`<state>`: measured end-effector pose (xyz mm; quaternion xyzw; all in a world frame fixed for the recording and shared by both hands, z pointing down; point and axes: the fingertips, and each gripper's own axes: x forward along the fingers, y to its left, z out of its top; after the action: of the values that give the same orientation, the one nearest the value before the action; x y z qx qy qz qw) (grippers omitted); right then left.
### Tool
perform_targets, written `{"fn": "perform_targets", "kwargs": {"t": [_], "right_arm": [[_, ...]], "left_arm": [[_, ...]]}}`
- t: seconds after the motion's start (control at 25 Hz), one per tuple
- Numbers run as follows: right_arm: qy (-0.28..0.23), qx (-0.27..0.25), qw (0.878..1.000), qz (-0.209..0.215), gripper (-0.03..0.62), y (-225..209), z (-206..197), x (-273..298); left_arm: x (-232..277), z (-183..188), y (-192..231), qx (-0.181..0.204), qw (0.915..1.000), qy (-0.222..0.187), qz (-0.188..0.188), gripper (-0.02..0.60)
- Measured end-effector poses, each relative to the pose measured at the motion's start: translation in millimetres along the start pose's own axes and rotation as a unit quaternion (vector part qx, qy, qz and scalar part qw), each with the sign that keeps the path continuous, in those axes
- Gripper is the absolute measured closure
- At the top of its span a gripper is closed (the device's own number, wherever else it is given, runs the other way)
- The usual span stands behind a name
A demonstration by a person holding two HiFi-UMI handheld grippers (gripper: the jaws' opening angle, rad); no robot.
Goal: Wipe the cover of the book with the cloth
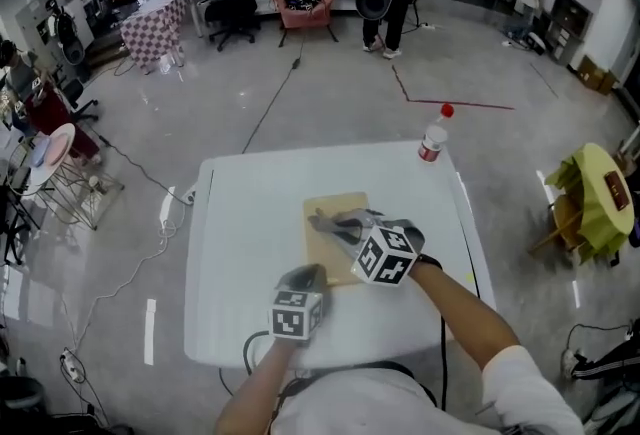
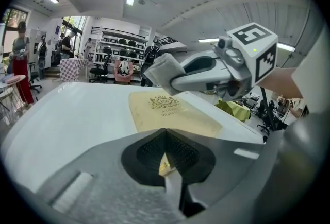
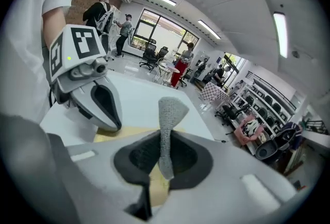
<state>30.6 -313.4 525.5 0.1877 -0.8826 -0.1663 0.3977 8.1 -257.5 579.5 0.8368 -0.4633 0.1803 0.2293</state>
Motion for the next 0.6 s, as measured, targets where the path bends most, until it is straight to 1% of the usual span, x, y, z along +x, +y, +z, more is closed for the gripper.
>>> {"fn": "perform_targets", "kwargs": {"t": [0.16,0.32,0.44,0.6], "right_arm": [[0.010,-0.009,1.000,0.001,0.566,-19,2,28],[0.033,-0.017,0.999,-0.011,0.566,-35,-6,60],[0.052,-0.017,0.998,-0.015,0.566,-41,-14,79],[0.072,-0.027,0.997,-0.009,0.566,-43,-25,94]], "left_arm": [[0,-1,0,-0.005,1.0000,-0.003,-0.004,0.574],[2,0,0,0.001,1.0000,-0.001,-0.006,0.574],[1,0,-1,0.009,0.9999,0.003,-0.010,0.574],[2,1,-1,0.004,0.9999,0.003,-0.012,0.574]]}}
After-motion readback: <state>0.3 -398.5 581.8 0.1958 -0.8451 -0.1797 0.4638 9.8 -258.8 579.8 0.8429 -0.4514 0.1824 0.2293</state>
